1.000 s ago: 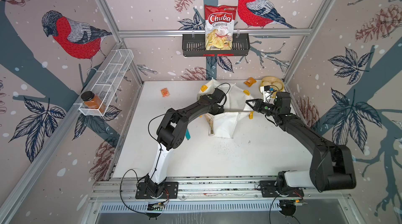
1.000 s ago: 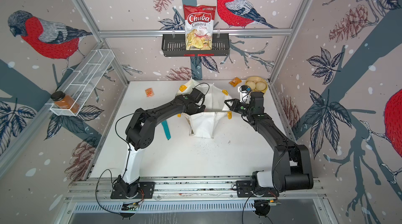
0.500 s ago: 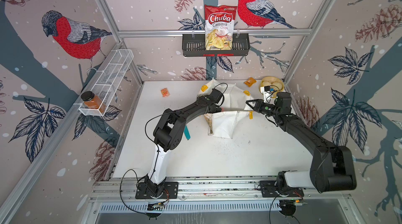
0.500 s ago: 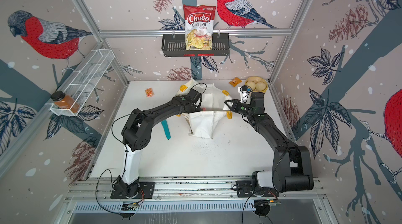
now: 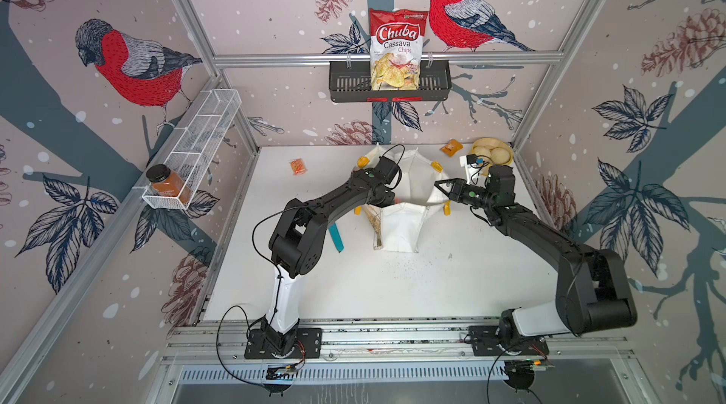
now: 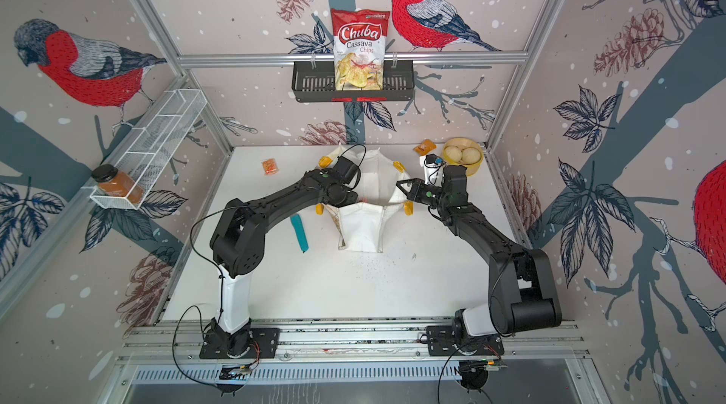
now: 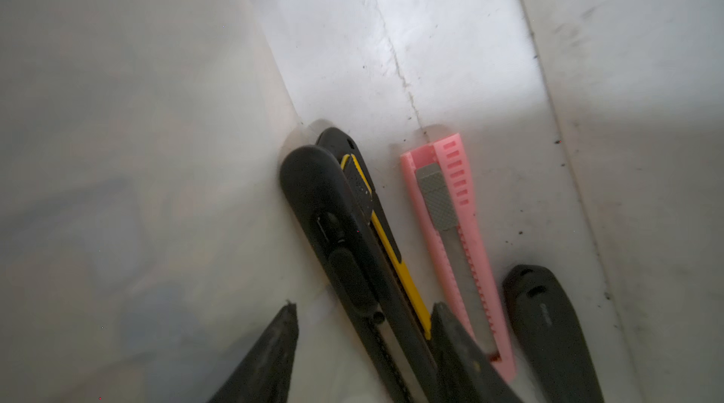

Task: Place the art knife into the pouch
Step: Place the utility knife in the pouch.

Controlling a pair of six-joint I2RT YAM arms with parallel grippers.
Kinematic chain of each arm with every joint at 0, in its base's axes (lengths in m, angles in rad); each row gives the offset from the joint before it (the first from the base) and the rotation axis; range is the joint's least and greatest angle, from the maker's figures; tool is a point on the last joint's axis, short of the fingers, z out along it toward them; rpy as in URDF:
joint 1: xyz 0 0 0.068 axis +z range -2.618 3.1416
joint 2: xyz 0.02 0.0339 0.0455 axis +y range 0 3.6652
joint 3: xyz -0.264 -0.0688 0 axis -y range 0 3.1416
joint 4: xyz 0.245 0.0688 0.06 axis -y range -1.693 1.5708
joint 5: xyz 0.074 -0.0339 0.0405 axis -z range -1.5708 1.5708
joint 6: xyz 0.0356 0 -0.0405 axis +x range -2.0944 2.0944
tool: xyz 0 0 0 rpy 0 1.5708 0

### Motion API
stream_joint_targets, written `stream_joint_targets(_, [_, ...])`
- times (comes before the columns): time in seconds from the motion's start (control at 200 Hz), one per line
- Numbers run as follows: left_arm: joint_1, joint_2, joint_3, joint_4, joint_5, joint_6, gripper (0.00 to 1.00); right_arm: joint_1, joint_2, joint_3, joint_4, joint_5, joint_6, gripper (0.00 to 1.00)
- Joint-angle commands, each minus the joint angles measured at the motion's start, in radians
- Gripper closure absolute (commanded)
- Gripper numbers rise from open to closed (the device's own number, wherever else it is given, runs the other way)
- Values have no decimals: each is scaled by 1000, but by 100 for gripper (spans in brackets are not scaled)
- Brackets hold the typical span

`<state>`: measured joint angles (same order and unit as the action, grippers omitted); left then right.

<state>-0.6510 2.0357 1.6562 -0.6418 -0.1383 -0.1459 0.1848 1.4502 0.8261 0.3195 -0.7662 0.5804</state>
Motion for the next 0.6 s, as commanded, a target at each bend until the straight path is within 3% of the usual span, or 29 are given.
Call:
stream_joint_targets(0.0, [-13,-26,27,-22,-18,8,41,14,8,8,84,-10,14,100])
stream_joint_targets(0.265, [-38,-141,41,60,39,-7,38,44,28,22,80,-1,6,100])
stream_joint_targets(0.595, [-42,-395,-85,265,47,-60,36,47,33,22,84,0,7,100])
